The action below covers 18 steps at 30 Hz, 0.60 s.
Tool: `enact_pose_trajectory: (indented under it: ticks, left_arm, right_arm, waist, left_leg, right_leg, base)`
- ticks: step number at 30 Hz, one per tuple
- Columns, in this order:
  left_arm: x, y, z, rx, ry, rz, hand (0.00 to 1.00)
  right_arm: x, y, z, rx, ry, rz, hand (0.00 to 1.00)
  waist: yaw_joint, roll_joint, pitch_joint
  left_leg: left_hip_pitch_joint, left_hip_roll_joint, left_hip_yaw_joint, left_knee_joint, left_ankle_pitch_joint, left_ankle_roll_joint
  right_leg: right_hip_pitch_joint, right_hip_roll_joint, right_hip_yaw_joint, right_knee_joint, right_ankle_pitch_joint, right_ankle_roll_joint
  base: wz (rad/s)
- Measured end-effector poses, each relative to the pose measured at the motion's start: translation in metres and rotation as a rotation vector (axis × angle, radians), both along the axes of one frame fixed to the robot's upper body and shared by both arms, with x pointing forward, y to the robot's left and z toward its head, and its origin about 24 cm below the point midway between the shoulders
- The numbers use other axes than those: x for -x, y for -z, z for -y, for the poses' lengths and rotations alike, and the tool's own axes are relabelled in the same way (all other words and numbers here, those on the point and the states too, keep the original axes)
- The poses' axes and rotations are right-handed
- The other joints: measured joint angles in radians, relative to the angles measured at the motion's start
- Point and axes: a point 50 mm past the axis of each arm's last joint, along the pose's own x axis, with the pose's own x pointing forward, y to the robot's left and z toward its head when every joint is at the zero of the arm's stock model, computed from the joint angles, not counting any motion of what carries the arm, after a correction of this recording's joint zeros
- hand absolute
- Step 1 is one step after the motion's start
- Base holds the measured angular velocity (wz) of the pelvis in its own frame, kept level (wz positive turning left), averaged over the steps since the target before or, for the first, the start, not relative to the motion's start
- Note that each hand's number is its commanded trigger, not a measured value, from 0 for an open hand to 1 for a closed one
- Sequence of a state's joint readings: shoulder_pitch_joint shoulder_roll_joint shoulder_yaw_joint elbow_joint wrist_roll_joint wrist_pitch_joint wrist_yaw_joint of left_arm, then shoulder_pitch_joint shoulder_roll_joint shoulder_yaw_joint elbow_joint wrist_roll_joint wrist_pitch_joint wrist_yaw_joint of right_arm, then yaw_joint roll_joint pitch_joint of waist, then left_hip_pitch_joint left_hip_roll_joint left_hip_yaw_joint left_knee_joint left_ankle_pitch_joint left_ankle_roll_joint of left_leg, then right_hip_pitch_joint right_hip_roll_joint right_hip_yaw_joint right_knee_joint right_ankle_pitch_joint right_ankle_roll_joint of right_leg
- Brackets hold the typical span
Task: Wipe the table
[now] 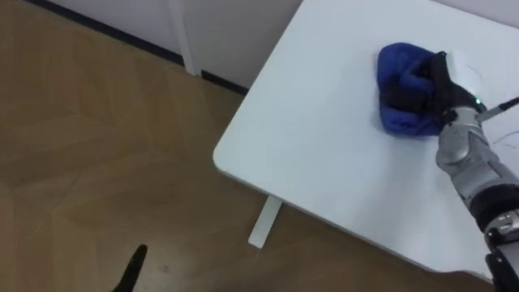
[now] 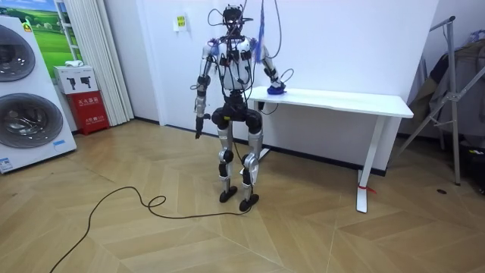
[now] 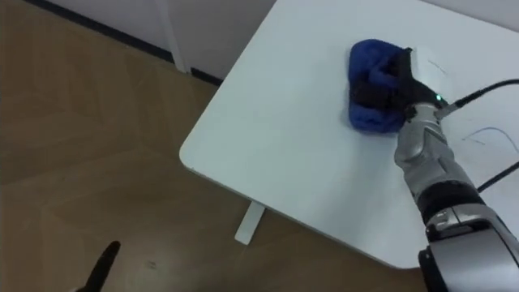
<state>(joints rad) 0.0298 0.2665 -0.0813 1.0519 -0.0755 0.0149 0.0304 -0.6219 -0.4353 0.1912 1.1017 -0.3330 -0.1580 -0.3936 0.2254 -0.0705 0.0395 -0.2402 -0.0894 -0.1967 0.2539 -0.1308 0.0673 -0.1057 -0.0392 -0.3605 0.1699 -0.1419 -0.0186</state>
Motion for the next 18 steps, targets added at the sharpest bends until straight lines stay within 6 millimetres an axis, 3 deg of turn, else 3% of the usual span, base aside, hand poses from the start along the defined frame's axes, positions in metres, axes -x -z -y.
enact_pose_trajectory:
  ticks: [4,7,8,9,12,14,18]
  left_arm:
    - [-0.002,-0.001,0.0,-0.001,-0.013,0.008,0.0]
    - [0.0,-0.001,-0.002,-0.018,-0.023,0.01,0.0]
    - [0.001,-0.001,-0.003,-0.024,-0.036,0.011,0.0]
    - [0.002,-0.002,-0.006,-0.027,-0.064,0.016,0.0]
    - [0.006,-0.004,-0.015,-0.05,-0.136,0.03,0.0]
    - [0.013,-0.003,-0.017,-0.064,-0.157,0.022,0.0]
    - [0.021,-0.002,-0.019,-0.084,-0.166,0.003,0.0]
  right_arm:
    - [0.01,0.006,0.01,-0.077,0.043,0.034,1.0]
    - [0.028,0.019,0.025,-0.117,0.127,0.038,1.0]
    - [0.04,0.027,0.033,-0.133,0.177,0.031,1.0]
    - [0.053,0.036,0.041,-0.145,0.231,0.022,1.0]
    - [0.083,0.054,0.062,-0.168,0.373,-0.004,1.0]
    - [0.094,0.057,0.071,-0.163,0.432,-0.009,1.0]
    - [0.119,0.066,0.083,-0.134,0.529,-0.014,1.0]
  waist:
    - [-0.023,0.01,-0.0118]
    - [-0.057,0.023,-0.0302]
    - [-0.069,0.024,-0.0397]
    - [-0.084,0.023,-0.043]
    - [-0.099,0.023,-0.0574]
    - [-0.11,0.024,-0.0576]
    - [-0.14,0.029,-0.0553]
  left_leg:
    - [-0.011,-0.005,0.002,0.004,0.003,0.005]
    - [-0.011,-0.009,0.01,0.005,0.007,0.011]
    - [-0.005,-0.008,0.033,0.005,0.008,0.013]
    - [0.008,-0.006,0.059,-0.002,0.008,0.016]
    - [0.028,-0.006,0.068,-0.016,0.009,0.028]
    - [0.034,-0.006,0.083,-0.017,0.01,0.03]
    - [0.045,-0.007,0.085,-0.018,0.01,0.032]
  right_leg:
    - [-0.007,-0.005,-0.003,0.001,-0.001,0.001]
    - [0.004,-0.011,-0.024,0.001,-0.001,0.001]
    - [0.015,-0.013,-0.023,-0.001,-0.001,0.002]
    - [0.024,-0.015,-0.019,-0.001,-0.005,0.007]
    - [0.038,-0.015,0.01,0.0,-0.005,0.008]
    - [0.041,-0.017,0.032,0.0,-0.005,0.009]
    - [0.057,-0.02,0.029,-0.001,-0.006,0.017]
  base:
    - [0.13]
    - [0.28]
    - [0.33]
    - [0.3]
    - [0.02]
    - [-0.21]
    - [-0.05]
